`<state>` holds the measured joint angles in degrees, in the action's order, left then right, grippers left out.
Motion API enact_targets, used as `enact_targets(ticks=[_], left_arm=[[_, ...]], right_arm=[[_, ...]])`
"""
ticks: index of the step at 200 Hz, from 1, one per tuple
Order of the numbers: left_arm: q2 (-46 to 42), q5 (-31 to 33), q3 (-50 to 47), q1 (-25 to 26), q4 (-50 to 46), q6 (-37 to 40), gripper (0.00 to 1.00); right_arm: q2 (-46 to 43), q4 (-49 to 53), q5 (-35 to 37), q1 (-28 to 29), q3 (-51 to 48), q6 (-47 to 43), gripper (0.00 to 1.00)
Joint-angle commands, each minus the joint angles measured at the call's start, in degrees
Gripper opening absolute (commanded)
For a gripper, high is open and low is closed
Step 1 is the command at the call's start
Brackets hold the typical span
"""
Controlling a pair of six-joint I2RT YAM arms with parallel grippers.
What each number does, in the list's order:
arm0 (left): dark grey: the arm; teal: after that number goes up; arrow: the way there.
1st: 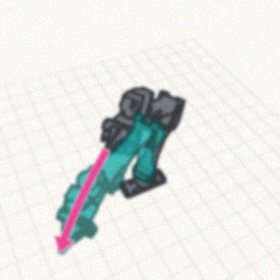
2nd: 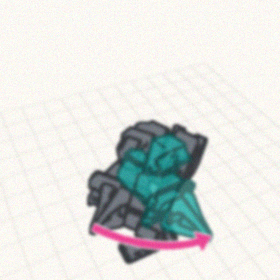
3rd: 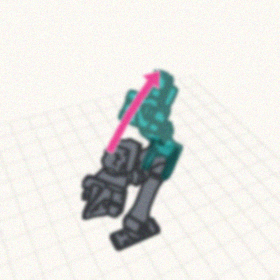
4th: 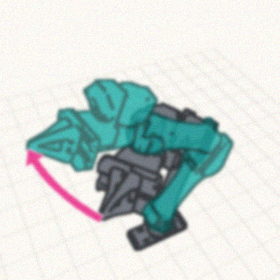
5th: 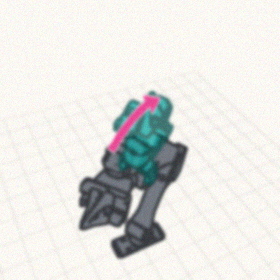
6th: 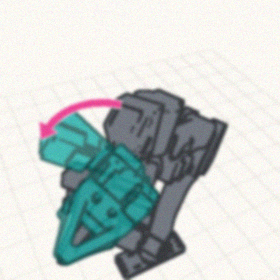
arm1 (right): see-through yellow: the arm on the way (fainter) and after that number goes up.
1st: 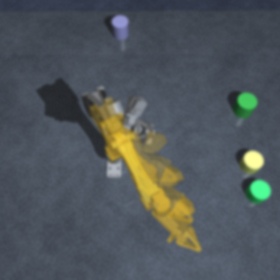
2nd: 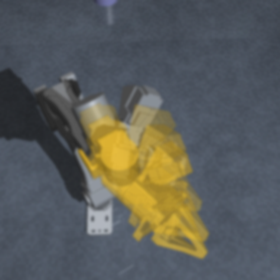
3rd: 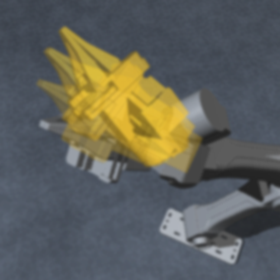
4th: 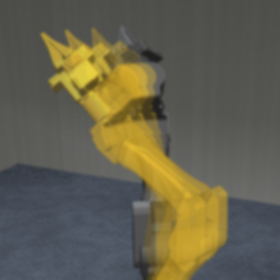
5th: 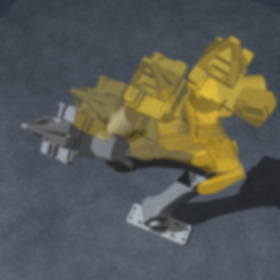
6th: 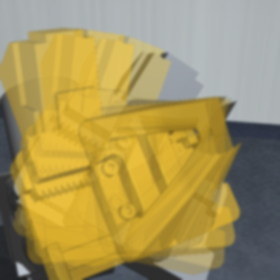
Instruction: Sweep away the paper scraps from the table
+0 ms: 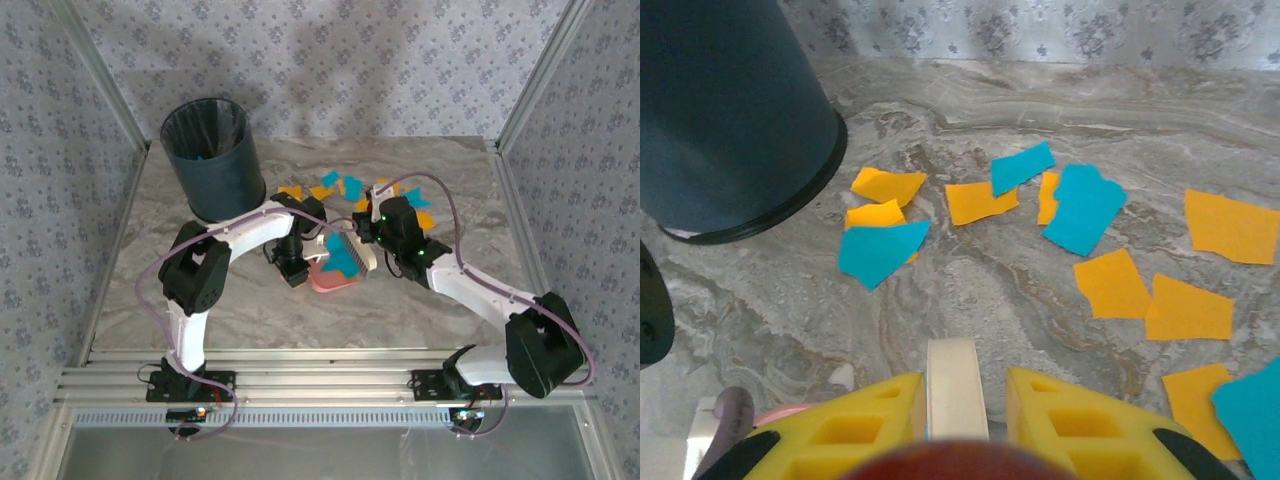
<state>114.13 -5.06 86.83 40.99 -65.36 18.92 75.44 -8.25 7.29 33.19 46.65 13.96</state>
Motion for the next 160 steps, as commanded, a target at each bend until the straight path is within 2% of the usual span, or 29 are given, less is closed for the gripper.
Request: enact_targets(ticks=[1, 29, 74, 160], left_arm=[[-1.0, 1.4, -0.9, -0.1, -1.0, -0.7, 0.00], [-0.9, 1.1, -1.2, 0.0, -1.0, -0.6, 0.00], [-1.0, 0.6, -1.7, 0.0, -0.9, -0.3, 0.00], [-1.0, 0.4, -1.5, 0.0, -0.4, -0.4, 0.00]], right_arm=[[-1.7, 0.2, 6.9, 0.4, 0.7, 1.3, 0.00], [-0.7, -1.3, 10.1, 0.1, 0.2, 1.6, 0.00], [3.8, -3.6, 8.5, -1.0, 1.7, -0.5, 0.00], [7.9, -5.1, -1.0, 1.4, 2.0, -1.4, 0.00]])
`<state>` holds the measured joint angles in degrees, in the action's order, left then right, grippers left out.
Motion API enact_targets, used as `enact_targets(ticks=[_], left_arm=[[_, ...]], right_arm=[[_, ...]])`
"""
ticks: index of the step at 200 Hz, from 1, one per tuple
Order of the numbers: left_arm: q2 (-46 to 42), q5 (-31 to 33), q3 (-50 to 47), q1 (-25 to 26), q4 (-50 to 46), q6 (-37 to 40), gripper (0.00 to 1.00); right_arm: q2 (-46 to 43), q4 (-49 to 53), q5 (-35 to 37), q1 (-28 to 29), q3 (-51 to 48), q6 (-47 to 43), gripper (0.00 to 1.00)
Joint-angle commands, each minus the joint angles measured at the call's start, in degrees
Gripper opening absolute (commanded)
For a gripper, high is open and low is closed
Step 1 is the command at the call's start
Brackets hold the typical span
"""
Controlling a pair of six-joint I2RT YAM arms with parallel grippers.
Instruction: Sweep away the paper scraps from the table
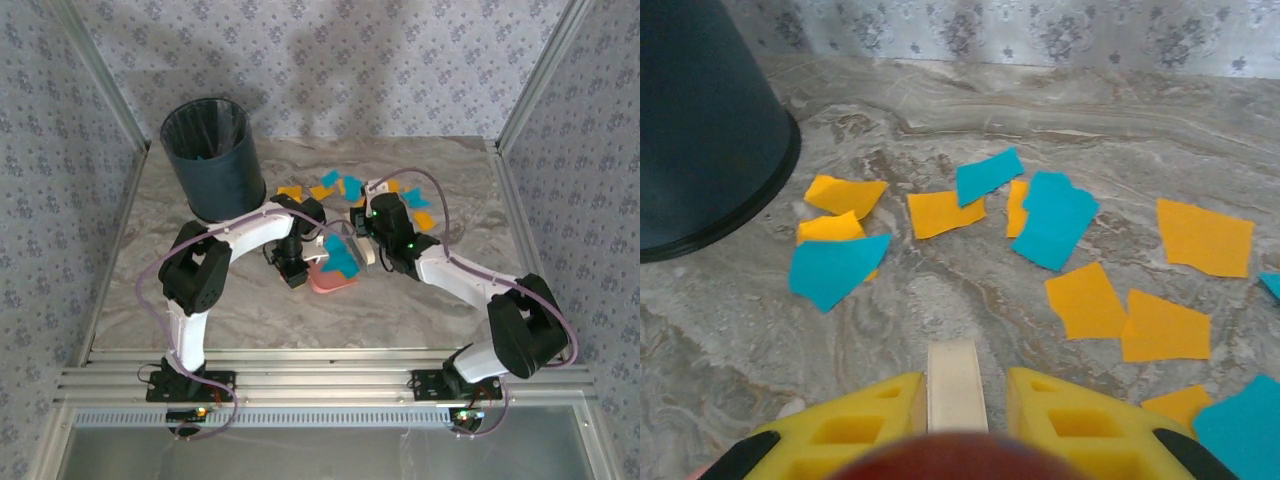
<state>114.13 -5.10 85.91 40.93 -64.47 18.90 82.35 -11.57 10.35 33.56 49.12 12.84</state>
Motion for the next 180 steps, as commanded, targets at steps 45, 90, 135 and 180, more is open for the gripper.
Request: enact_targets(ticks=[45, 90, 135, 180], left_arm=[[-0.7, 0.7, -0.6, 0.0, -1.0, -0.5, 0.00], [-0.4, 0.8, -0.4, -0.1, -0.3, -1.3, 0.00], [-0.5, 0.5, -0.5, -0.1, 0.0, -1.6, 0.00], [-1.0, 0.0, -0.9, -0.1, 0.7, -1.9, 0.00]], right_arm=[[-0.1, -0.7, -6.7, 1.8, -0.9, 0.3, 0.00], [-1.8, -0.5, -8.5, 1.8, -1.0, 1.5, 0.00], [-2.4, -2.5, -8.3, 1.5, -2.1, 3.9, 0.00], [-3.4, -4.2, -7.1, 1.2, -3.0, 6.7, 0.00]])
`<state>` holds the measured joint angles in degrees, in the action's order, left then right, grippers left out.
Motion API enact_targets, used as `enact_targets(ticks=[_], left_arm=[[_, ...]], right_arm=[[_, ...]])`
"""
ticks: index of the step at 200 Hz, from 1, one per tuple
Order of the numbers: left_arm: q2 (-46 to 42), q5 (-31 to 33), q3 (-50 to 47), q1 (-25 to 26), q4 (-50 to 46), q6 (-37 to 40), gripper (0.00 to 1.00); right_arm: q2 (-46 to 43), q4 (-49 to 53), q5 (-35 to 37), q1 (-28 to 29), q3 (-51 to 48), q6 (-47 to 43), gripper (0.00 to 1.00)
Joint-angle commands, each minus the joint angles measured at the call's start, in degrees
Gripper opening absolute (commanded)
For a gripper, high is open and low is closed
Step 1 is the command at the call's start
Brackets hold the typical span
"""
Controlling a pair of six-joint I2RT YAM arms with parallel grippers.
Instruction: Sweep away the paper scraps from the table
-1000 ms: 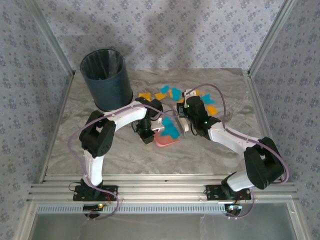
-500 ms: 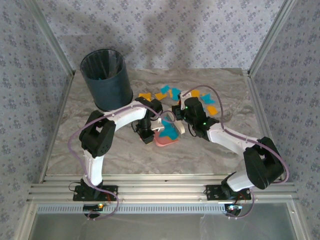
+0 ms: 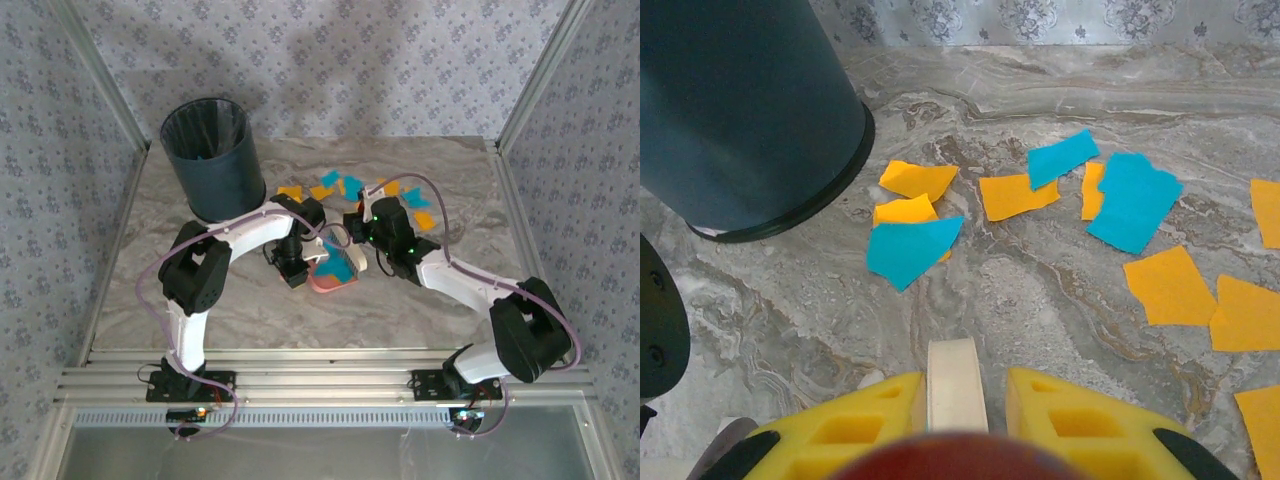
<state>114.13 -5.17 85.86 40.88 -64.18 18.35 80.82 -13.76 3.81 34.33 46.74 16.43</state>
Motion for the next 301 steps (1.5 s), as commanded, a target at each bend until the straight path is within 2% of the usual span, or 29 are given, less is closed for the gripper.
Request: enact_targets(ticks=[1, 53, 112, 191, 227, 273, 301], left_arm=[[-0.9, 0.1, -0.8, 0.0, 0.4, -1.4, 0.00], [-1.9, 0.1, -1.6, -0.3, 1.5, -1.5, 0.00], [-4.3, -0.6, -4.1, -0.8, 5.3, -2.8, 0.00], [-10.9, -3.7, -7.9, -2.3, 12.3, -6.1, 0.00], [-14.9, -4.3, -8.9, -3.0, 15.3, -7.4, 0.00], [-21.0, -9.8, -9.3, -5.0, 19.8, -11.5, 0.00], [-22.2, -13.8, -6.2, -6.6, 18.0, -13.4, 0.00]], right_arm=[[-1.9, -2.0, -0.5, 0.5, -0.6, 3.2, 0.00], [-6.0, -0.7, 6.6, 0.4, -2.2, 4.3, 0.00], [-10.5, 2.1, 8.7, -0.7, -3.3, 5.1, 0.00], [-18.9, 8.7, 16.6, -2.4, -6.1, 5.8, 0.00], [-22.4, 11.8, 16.8, -4.3, -7.1, 5.0, 0.00], [-25.2, 13.1, 15.8, -6.8, -8.2, 5.0, 0.00], [-25.7, 13.1, 14.9, -7.3, -8.2, 5.0, 0.00]])
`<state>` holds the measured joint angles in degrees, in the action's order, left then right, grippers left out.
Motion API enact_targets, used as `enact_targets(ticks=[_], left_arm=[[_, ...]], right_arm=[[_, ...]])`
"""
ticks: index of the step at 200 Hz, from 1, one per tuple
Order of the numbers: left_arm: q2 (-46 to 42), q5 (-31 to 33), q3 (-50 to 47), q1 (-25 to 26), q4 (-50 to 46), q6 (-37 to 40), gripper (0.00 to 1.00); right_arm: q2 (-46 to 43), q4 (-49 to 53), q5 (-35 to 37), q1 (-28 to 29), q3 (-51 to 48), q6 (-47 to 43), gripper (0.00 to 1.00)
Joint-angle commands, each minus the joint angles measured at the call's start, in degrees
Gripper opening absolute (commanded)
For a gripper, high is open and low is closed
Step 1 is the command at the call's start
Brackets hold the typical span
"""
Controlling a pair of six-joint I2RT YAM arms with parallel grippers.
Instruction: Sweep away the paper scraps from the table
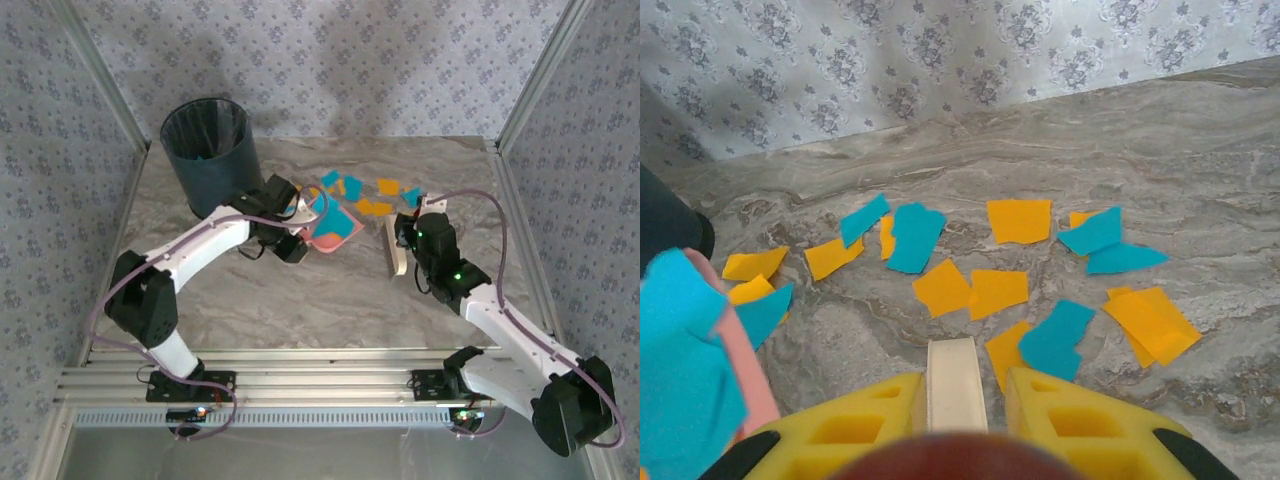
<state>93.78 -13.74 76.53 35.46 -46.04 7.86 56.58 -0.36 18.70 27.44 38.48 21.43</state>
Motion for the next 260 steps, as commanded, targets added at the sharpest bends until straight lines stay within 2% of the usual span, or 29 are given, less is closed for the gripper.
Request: enact_targets(ticks=[1, 109, 191, 260], left_arm=[[-1.9, -5.3, 3.3, -1.2, -0.3, -3.0, 0.00], [-2.1, -19.5, 11.3, -9.3, -4.2, -9.7, 0.00], [-3.5, -25.8, 16.1, -15.0, -5.2, -11.6, 0.00], [-3.5, -30.2, 21.7, -19.9, -4.9, -16.4, 0.00]], right_arm=[[-1.4, -0.3, 0.0, -0.5, 0.0, 0.0, 0.00], [-1.0, -1.2, -1.6, -1.0, -0.4, 0.4, 0.00], [-0.1, -1.3, -2.4, -1.5, -0.1, 0.5, 0.00], [0.6, -1.3, -3.1, -1.6, 0.4, 0.4, 0.00]])
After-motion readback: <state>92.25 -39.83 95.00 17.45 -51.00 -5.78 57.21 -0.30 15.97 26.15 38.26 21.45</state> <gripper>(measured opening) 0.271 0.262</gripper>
